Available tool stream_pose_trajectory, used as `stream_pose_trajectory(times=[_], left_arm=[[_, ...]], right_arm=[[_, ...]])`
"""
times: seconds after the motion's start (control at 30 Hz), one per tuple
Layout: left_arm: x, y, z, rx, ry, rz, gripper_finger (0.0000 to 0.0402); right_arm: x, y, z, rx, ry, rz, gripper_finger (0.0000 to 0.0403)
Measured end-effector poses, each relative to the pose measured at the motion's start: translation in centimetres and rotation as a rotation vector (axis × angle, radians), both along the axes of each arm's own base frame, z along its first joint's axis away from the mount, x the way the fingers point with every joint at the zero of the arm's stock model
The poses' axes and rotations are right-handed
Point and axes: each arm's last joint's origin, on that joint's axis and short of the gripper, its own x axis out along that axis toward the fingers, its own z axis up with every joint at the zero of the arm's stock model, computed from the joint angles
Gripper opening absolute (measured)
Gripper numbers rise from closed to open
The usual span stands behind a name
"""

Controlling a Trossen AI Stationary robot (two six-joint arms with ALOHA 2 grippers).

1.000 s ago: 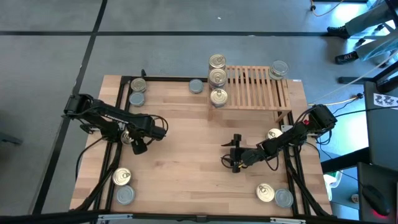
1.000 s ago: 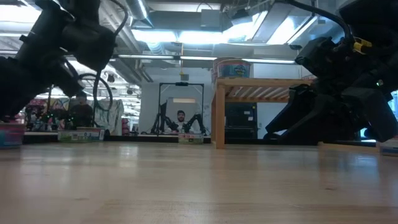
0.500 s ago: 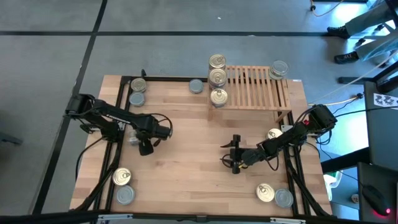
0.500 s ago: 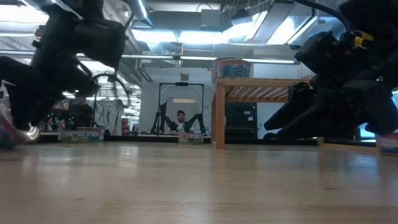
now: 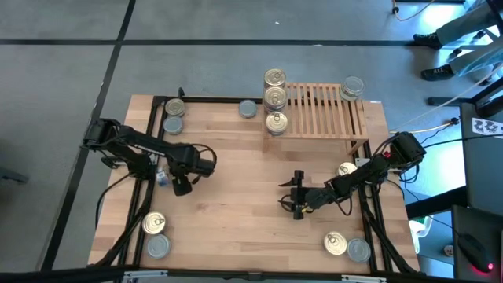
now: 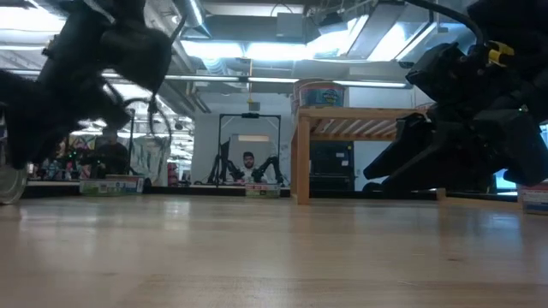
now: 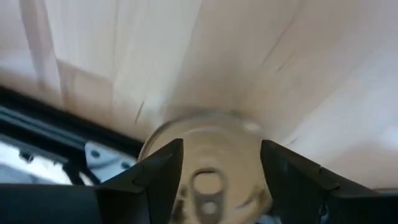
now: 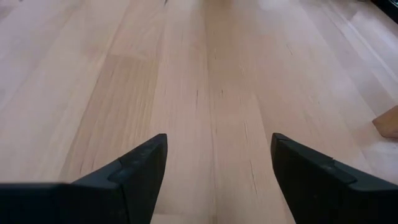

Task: Stack canned seafood by type on shelf
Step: Stack the blue-pink tuna can on top of the blue-pink tuna can on the shelf

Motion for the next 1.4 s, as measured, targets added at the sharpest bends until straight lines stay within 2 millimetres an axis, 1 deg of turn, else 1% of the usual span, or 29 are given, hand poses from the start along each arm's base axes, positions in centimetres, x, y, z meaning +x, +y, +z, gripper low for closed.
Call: stream_pose_trajectory(times=[0.07,0.1,0.17,0.27,0.43,0.6,0.7,0.9,1.2,1.27,1.4], left_arm=[[0.3,-0.1,0.6,0.010,-0.008,-0.007,0.0214],[0.0,-0.1,0.8,0.030,0.028,-0.005,0.0214],[-1.4,0.0,1.0,0.048,0.183,0.021,0.0214],[-2.5,-0.2,0.7,-0.018,0.308,0.079,0.0214],[-1.7,-0.7,0.3,-0.038,0.212,0.074,0.0214],[-1.4,-0.7,-0.1,0.043,0.153,0.025,0.0214],[-1.8,-0.6,-0.3,0.063,0.179,0.028,0.0214],[-1.6,-0.6,-0.9,0.057,0.210,0.005,0.0214],[-0.8,-0.7,-3.1,0.012,0.361,-0.097,0.0214],[-0.6,-0.8,-3.5,-0.013,0.355,-0.117,0.0214],[-0.3,-1.0,-3.6,-0.044,0.325,-0.146,0.0214]], right_arm=[[0.0,0.0,0.0,0.000,0.001,0.000,0.0280],[0.0,0.0,0.0,0.000,0.000,0.000,0.0280],[0.0,0.0,0.0,0.000,0.001,0.000,0.0280],[0.0,0.0,0.0,0.001,0.003,0.004,0.0280],[0.0,0.0,0.0,0.002,0.004,0.008,0.0280],[0.0,0.0,0.0,0.002,0.005,0.008,0.0280],[0.0,0.0,0.0,0.002,0.005,0.008,0.0280],[0.0,0.0,0.0,0.005,0.001,0.009,0.0280],[0.1,0.1,0.1,0.013,-0.006,0.015,0.0280],[0.1,0.1,0.1,0.013,-0.006,0.015,0.0280],[0.1,0.1,0.1,0.013,-0.006,0.015,0.0280]])
